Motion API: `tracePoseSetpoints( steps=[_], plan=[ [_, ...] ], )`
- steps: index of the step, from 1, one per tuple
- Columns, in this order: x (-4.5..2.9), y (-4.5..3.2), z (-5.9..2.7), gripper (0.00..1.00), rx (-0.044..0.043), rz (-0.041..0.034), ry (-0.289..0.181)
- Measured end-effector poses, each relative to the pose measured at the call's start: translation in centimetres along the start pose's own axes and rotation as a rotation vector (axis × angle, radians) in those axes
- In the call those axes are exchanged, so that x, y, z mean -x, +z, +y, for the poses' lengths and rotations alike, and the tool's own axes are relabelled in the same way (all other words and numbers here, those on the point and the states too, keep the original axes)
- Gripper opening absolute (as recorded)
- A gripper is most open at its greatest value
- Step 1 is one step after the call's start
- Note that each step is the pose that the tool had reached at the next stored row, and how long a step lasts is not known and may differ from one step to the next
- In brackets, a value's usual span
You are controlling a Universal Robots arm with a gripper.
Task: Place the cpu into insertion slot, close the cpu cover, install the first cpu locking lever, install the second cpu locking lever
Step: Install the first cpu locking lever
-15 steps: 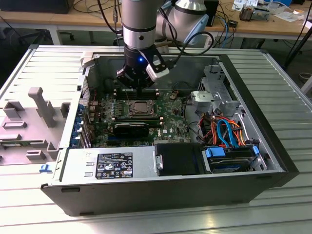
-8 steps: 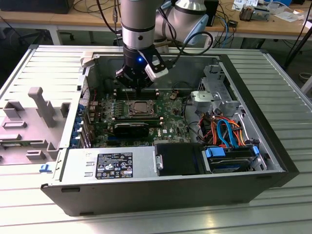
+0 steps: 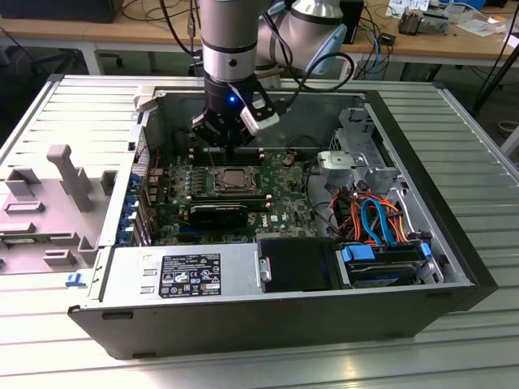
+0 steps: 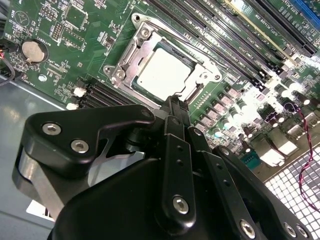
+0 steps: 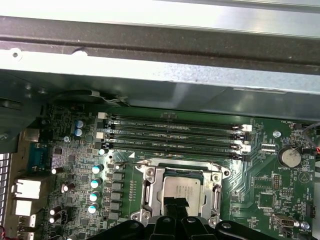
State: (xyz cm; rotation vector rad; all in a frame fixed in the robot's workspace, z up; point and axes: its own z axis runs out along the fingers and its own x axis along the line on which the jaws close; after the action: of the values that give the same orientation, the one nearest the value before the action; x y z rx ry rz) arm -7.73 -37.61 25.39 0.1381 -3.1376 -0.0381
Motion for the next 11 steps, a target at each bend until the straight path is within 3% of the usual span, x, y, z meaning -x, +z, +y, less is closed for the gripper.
tracePoseSetpoints(
  steps=[11],
  plan=[
    [-0.21,0.0,0.02,0.11,0.0,0.0,0.0]
  ],
)
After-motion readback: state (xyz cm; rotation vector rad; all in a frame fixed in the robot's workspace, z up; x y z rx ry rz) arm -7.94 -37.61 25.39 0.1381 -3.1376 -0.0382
